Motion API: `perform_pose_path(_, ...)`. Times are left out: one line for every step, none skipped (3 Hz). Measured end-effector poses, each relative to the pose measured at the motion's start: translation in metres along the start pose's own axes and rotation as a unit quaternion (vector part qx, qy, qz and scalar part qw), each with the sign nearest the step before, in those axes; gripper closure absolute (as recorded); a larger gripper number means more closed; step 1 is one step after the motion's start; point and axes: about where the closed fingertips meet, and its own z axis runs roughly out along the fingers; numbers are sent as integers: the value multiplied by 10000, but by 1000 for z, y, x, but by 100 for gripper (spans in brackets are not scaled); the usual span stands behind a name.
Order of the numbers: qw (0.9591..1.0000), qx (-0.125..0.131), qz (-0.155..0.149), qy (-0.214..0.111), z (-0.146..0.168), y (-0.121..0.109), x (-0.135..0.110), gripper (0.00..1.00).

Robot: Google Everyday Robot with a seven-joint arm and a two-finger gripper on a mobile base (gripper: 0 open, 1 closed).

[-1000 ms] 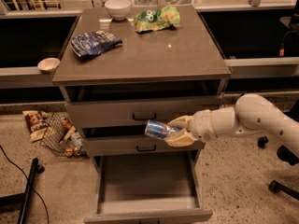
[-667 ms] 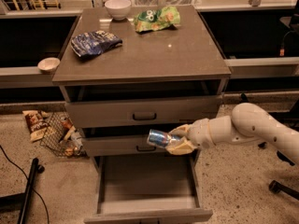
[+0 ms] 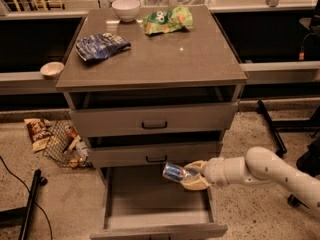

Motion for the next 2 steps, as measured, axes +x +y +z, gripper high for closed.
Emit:
perform_pose_path(9994,-70,265,-196,25,-3,50,100)
perform_pose_path(9990,-118,353,-247,33,1,58,100)
